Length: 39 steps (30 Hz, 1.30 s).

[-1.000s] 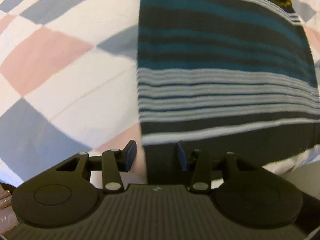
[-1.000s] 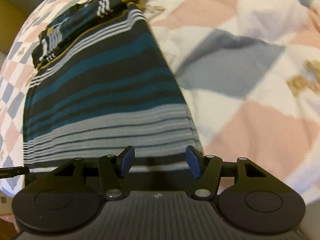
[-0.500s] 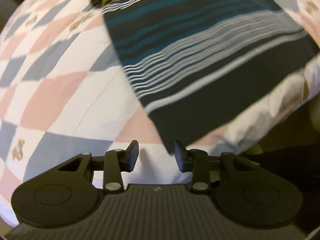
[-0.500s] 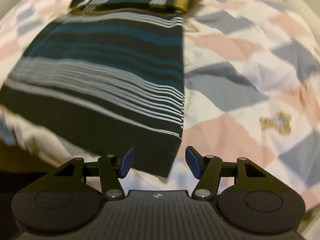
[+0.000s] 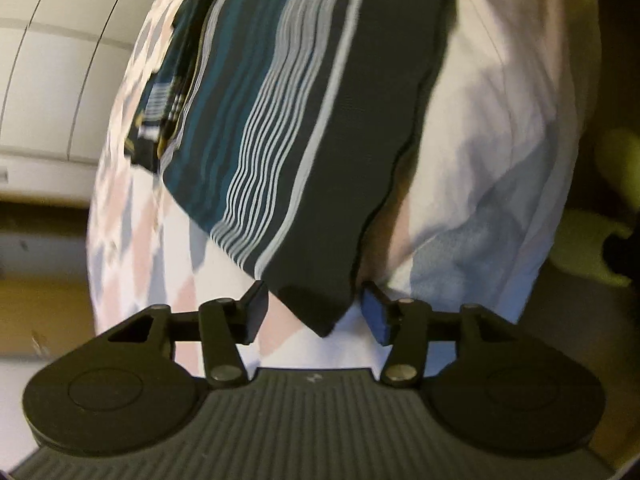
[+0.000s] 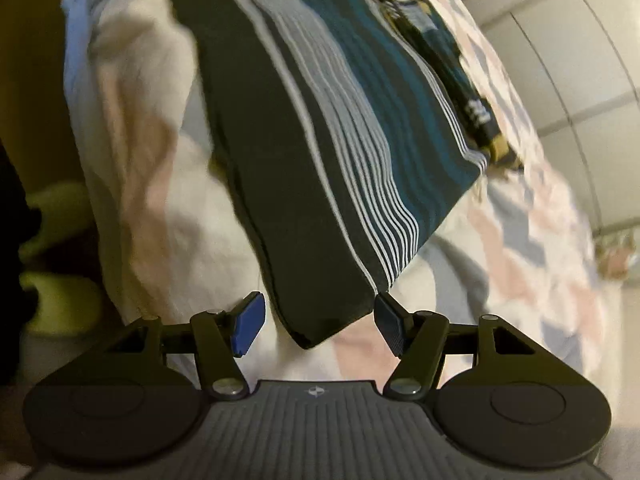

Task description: Fold clothes

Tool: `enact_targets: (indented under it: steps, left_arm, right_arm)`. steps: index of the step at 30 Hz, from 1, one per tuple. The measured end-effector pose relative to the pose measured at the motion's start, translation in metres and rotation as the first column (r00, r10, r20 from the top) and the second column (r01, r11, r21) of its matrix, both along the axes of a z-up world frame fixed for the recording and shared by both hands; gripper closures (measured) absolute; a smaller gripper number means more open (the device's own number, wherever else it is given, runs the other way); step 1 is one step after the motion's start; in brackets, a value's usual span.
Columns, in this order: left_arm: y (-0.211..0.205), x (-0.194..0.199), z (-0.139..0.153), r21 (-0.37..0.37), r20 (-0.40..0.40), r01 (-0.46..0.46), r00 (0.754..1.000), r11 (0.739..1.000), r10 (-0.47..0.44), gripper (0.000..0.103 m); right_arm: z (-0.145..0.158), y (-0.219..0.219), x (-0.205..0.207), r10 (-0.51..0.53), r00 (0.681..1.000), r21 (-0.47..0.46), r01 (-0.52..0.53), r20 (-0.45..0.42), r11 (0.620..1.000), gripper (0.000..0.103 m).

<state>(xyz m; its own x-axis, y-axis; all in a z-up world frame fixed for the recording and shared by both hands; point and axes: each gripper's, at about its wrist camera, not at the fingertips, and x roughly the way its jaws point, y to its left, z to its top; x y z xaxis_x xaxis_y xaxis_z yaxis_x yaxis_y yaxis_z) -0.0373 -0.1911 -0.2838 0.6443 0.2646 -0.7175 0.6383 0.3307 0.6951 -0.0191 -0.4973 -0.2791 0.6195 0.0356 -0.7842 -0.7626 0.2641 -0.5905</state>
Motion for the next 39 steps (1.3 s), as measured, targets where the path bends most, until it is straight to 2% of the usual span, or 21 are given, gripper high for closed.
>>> enact_targets:
  steps: [3,8,9,10,11,12,13,14,17,20,24,27,31,34,37,39]
  left_arm:
    - [-0.001,0.002,-0.006,0.028,0.008,0.023,1.0,0.999,-0.023,0.043]
    - [-0.002,0.007,-0.013,0.046,-0.006,0.042,0.999,0.998,-0.042,0.044]
    - [-0.002,0.008,-0.014,0.049,-0.009,0.046,0.999,0.998,-0.045,0.058]
    - [-0.002,0.009,-0.011,0.031,-0.041,0.05,0.998,0.998,-0.049,0.079]
    - [-0.002,0.011,-0.007,0.004,-0.077,0.045,0.996,0.999,-0.044,0.089]
    - [0.0,0.012,0.001,-0.029,-0.103,0.031,0.994,0.999,-0.034,0.097]
    - [0.002,0.015,0.012,-0.063,-0.117,0.011,0.993,0.998,-0.018,0.099]
    - [0.005,0.019,0.022,-0.096,-0.132,-0.009,0.991,0.995,-0.003,0.099]
    - [0.014,0.036,0.06,-0.214,-0.173,-0.107,0.982,0.971,0.07,0.101]
    - [0.033,0.077,0.107,-0.352,-0.181,-0.239,0.966,0.905,0.185,0.101]
    - [0.061,0.153,0.146,-0.492,-0.188,-0.381,0.924,0.782,0.332,0.101]
    - [0.076,0.22,0.147,-0.544,-0.237,-0.461,0.886,0.701,0.399,0.101]
    - [0.093,0.297,0.128,-0.571,-0.346,-0.571,0.819,0.59,0.458,0.101]
    - [0.103,0.334,0.1,-0.544,-0.416,-0.631,0.775,0.553,0.476,0.101]
    - [0.106,0.353,0.08,-0.519,-0.459,-0.658,0.753,0.547,0.471,0.1]
    - [0.104,0.36,0.074,-0.512,-0.466,-0.661,0.75,0.549,0.469,0.1]
  right_arm:
    - [-0.014,-0.007,-0.003,0.093,0.993,-0.07,-0.088,0.07,0.994,0.04]
    - [-0.035,-0.016,-0.008,0.247,0.962,-0.167,-0.226,0.119,0.96,0.04]
    - [-0.037,-0.017,-0.007,0.272,0.954,-0.172,-0.249,0.126,0.953,0.04]
    - [-0.04,-0.018,-0.007,0.297,0.946,-0.178,-0.272,0.132,0.946,0.041]
    - [-0.042,-0.019,-0.006,0.321,0.937,-0.184,-0.294,0.138,0.938,0.046]
    - [-0.041,-0.02,-0.003,0.335,0.934,-0.18,-0.31,0.126,0.933,0.061]
    - [-0.035,-0.021,0.004,0.324,0.943,-0.156,-0.31,0.078,0.938,0.073]
    - [-0.03,-0.022,0.012,0.314,0.949,-0.132,-0.308,0.03,0.942,0.103]
    - [0.005,-0.027,0.041,0.241,0.967,-0.006,-0.242,-0.082,0.97,0.103]
    - [0.052,-0.032,0.08,0.135,0.975,0.135,-0.112,-0.175,0.984,0.103]
    - [0.098,-0.029,0.143,0.014,0.985,0.231,0.027,-0.173,0.973,0.103]
    - [0.117,-0.019,0.202,-0.104,0.983,0.285,0.144,-0.152,0.948,0.103]
    - [0.109,-0.004,0.273,-0.229,0.956,0.297,0.277,-0.184,0.914,0.103]
    - [0.094,0.006,0.318,-0.29,0.931,0.276,0.345,-0.222,0.897,0.103]
    - [0.077,0.013,0.346,-0.309,0.911,0.238,0.375,-0.274,0.896,0.103]
    - [0.066,0.015,0.353,-0.316,0.901,0.213,0.386,-0.298,0.898,0.103]
